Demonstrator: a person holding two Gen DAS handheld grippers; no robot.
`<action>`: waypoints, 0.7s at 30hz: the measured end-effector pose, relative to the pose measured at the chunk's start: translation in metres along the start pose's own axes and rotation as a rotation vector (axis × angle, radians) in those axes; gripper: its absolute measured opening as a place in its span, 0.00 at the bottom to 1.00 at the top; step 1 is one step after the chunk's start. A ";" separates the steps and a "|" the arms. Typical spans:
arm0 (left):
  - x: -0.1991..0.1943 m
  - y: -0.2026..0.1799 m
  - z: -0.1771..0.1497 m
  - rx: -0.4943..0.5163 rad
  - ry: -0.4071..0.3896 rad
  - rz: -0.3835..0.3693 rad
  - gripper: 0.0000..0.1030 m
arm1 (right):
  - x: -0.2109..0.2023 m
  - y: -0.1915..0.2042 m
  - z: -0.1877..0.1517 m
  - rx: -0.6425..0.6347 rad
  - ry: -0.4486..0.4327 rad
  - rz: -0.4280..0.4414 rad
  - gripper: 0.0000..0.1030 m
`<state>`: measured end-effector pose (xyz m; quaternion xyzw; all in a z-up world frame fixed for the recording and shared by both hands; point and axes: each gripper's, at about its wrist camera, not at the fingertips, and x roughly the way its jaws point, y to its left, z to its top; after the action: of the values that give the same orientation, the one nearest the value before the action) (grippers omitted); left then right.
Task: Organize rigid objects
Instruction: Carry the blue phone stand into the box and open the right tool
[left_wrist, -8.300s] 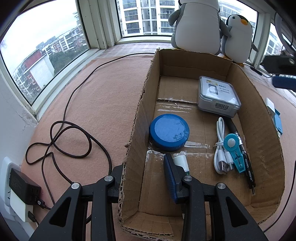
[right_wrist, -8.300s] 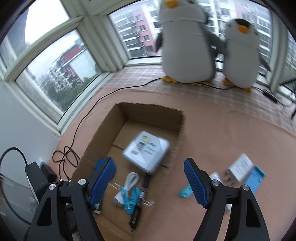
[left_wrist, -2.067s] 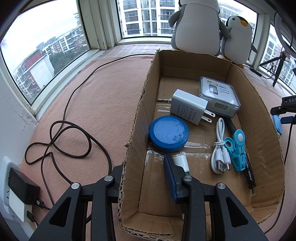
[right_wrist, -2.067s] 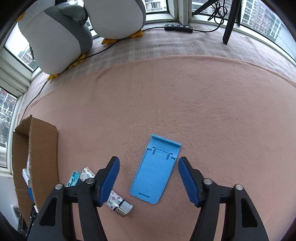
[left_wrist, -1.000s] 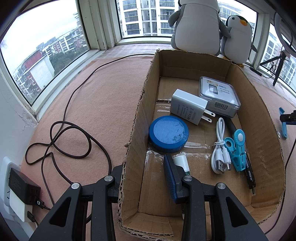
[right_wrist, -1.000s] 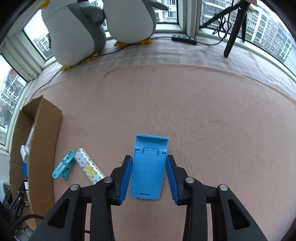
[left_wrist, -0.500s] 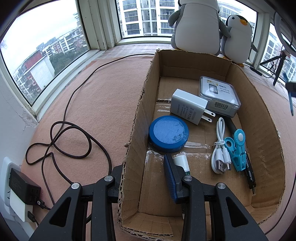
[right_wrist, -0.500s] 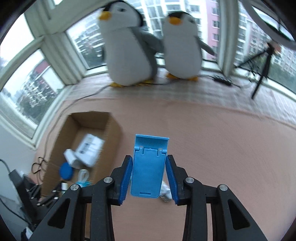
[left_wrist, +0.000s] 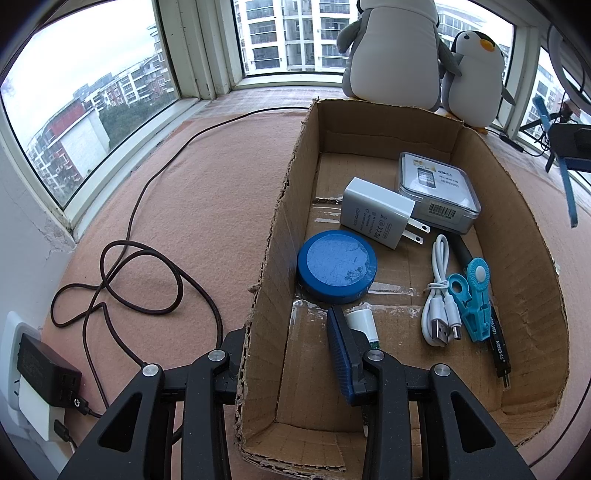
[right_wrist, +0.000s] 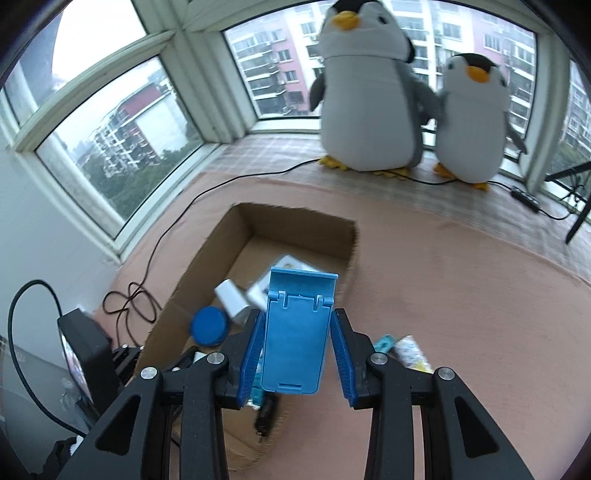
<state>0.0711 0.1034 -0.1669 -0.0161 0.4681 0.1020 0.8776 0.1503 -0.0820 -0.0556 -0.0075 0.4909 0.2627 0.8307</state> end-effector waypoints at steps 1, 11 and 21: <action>0.000 0.000 0.000 0.000 0.000 0.000 0.36 | 0.002 0.003 -0.001 -0.006 0.004 0.007 0.33; 0.000 0.000 0.000 -0.001 -0.001 0.000 0.36 | 0.023 0.025 -0.006 -0.053 0.046 0.023 0.33; 0.000 0.000 0.000 -0.001 -0.001 -0.001 0.36 | 0.035 0.034 -0.004 -0.076 0.060 0.032 0.33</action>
<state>0.0707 0.1036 -0.1671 -0.0165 0.4677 0.1019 0.8779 0.1449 -0.0385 -0.0780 -0.0391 0.5051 0.2940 0.8105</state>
